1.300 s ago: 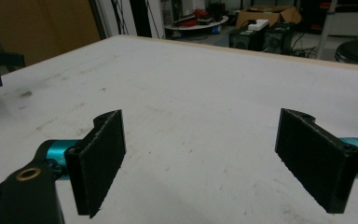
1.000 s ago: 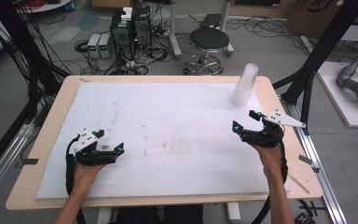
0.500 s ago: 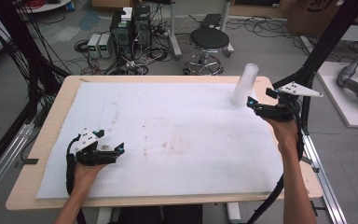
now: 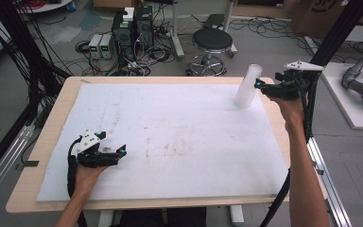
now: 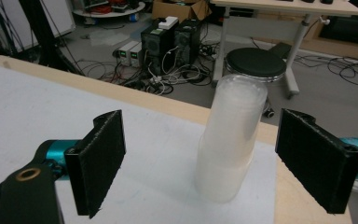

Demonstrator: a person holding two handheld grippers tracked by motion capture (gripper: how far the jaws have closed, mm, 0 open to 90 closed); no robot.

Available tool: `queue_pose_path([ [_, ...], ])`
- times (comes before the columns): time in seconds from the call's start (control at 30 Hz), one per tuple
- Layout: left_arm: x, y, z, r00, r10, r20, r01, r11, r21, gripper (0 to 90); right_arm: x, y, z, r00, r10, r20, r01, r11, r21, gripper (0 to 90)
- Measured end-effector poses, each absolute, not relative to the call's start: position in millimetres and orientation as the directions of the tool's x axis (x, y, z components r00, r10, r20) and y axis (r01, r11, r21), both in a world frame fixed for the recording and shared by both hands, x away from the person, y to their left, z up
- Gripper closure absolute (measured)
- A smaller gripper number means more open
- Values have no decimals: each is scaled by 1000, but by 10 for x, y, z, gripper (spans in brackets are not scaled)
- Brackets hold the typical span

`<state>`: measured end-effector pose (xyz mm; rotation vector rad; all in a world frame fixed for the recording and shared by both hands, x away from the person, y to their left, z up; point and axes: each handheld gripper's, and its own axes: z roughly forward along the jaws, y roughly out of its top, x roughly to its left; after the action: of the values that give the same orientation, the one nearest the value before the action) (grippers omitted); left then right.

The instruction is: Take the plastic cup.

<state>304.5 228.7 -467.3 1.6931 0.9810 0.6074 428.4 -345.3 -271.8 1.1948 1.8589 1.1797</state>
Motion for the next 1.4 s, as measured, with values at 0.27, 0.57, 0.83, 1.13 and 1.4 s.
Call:
queue_pose_path([
  [0.27, 3046, 2286, -4672, 538, 841, -61, 313, -132, 941, 36, 4614, -3452, -2612, -361, 932, -26, 395, 178, 901, 153],
  [0.57, 3046, 2280, -4672, 538, 841, -60, 317, -136, 939, 36, 4875, -3504, -2664, -324, 946, -12, 435, 160, 886, 154],
  [0.83, 3050, 2272, -4673, 540, 840, -59, 318, -139, 938, 36, 5082, -3460, -2734, -307, 952, -11, 458, 158, 875, 154],
  [1.13, 3050, 2267, -4671, 541, 840, -53, 318, -145, 937, 36, 5278, -3425, -2878, -290, 957, -1, 508, 154, 848, 154],
  [1.4, 3052, 2264, -4671, 541, 840, -50, 320, -150, 935, 36, 5406, -3403, -2848, -288, 958, -2, 537, 163, 828, 154],
])
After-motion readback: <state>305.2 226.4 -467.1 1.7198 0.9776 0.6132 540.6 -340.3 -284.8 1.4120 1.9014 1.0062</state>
